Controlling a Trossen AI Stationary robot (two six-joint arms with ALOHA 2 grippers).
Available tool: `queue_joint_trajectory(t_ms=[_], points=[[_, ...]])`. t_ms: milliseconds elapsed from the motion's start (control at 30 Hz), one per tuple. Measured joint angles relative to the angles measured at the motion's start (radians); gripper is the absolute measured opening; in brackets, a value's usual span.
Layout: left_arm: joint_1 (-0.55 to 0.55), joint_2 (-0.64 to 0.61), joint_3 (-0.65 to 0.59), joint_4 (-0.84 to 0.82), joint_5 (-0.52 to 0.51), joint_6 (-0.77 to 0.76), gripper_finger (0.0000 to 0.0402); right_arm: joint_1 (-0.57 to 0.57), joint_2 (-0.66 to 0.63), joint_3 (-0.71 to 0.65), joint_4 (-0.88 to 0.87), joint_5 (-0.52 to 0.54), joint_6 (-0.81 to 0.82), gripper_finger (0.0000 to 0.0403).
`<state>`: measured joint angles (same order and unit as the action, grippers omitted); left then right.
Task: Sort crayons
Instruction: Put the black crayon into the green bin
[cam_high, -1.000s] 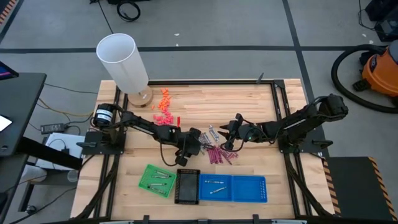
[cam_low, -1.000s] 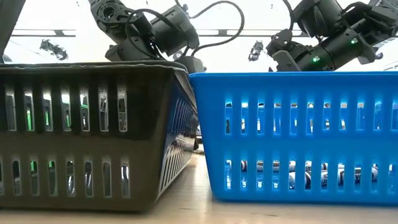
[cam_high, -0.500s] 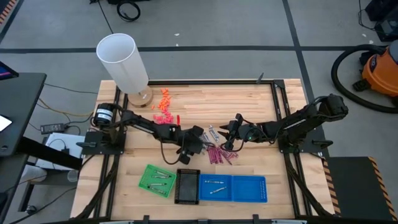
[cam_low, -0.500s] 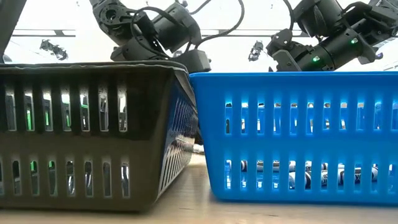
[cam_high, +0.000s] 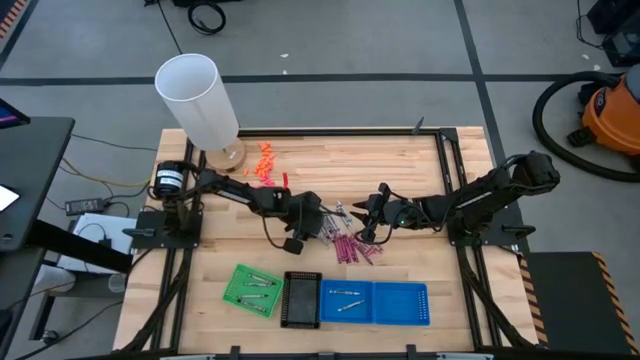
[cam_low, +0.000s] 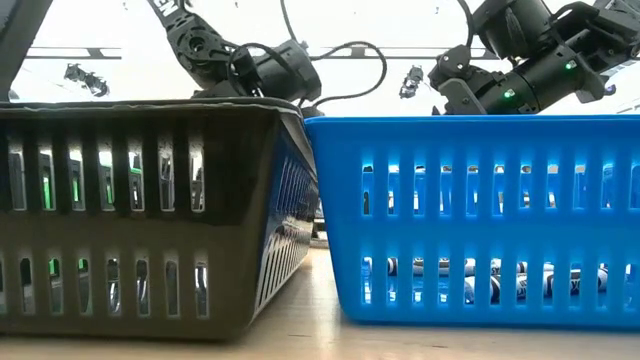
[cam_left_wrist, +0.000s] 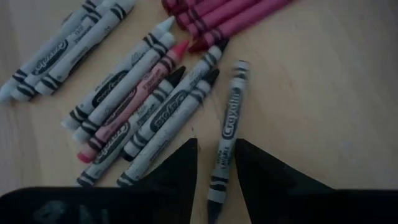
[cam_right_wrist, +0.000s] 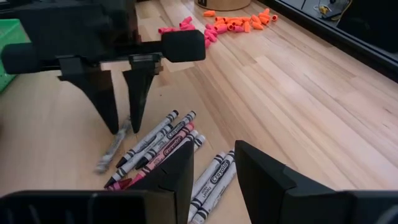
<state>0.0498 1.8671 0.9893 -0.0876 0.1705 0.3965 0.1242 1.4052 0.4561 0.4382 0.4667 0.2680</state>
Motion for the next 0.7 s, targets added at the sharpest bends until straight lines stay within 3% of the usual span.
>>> queue_joint_trajectory(t_ms=[333,633,700], points=[[-0.012,-0.002,-0.011,-0.02,0.019,-0.019,0.0114,0.0,0.0,0.0,0.002,-0.016,0.0,0.0127],[-0.016,-0.005,-0.009,-0.069,0.014,-0.075,0.0018,0.001,0.0,0.0,0.002,-0.016,0.001,0.0127],[-0.02,-0.005,-0.01,-0.07,0.009,-0.082,0.0012,0.001,0.0,0.0,0.002,-0.016,0.002,0.0127]])
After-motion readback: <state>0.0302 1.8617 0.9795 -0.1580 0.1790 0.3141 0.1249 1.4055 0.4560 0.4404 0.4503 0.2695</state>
